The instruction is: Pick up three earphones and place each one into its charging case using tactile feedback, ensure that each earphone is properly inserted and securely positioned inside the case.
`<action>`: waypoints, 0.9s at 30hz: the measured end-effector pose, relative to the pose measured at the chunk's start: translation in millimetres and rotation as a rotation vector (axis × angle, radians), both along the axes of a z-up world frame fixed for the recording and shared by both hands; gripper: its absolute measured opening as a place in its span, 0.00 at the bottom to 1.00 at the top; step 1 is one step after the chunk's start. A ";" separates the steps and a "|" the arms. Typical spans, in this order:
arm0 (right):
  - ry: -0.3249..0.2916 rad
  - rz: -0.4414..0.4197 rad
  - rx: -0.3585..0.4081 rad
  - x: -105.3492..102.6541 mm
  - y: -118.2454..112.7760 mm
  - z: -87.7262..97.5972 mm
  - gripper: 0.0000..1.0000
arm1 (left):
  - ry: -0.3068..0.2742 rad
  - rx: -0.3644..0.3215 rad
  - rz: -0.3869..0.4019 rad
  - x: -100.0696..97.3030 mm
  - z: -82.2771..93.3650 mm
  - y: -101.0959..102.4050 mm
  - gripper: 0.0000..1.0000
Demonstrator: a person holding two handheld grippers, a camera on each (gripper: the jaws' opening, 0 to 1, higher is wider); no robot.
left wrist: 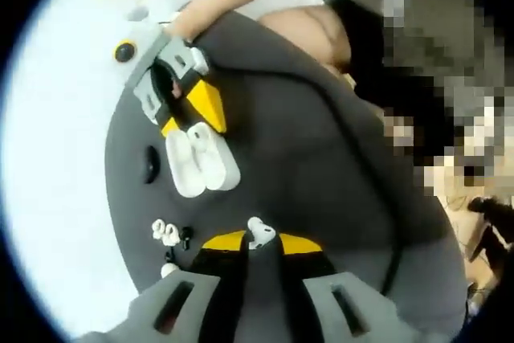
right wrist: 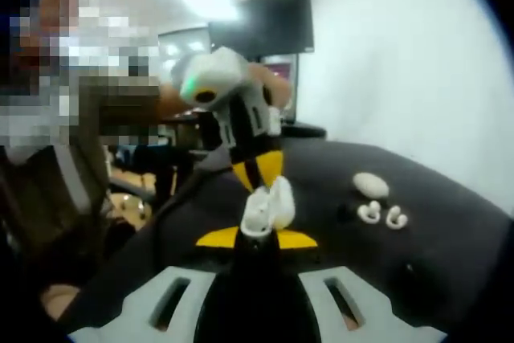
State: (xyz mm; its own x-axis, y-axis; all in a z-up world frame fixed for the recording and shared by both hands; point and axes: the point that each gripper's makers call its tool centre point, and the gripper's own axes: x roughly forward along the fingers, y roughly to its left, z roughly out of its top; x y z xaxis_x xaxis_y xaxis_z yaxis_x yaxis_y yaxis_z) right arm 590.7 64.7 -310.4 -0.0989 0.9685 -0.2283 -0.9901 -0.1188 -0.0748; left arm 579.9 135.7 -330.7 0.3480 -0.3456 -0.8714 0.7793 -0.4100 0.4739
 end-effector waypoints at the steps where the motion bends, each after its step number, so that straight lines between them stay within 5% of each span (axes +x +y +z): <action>1: 0.000 0.000 0.000 0.1 -0.1 0.0 0.17 | -0.005 -0.001 -0.005 0.6 0.4 -0.3 0.12; 9: -0.005 0.001 -0.001 -0.4 -0.2 -0.2 0.17 | 0.027 -0.038 0.040 4.8 0.7 -3.0 0.08; 16: -0.007 0.002 -0.001 0.6 -0.2 0.1 0.17 | 0.113 -0.205 0.162 8.1 2.8 -9.2 0.04; 20: -0.008 0.002 -0.001 0.2 0.1 0.1 0.17 | 0.232 -0.386 0.249 4.4 10.5 -6.9 0.04; 27: -0.007 0.002 -0.004 0.0 0.7 -0.1 0.17 | 0.597 -0.943 0.366 4.4 57.3 -21.8 0.04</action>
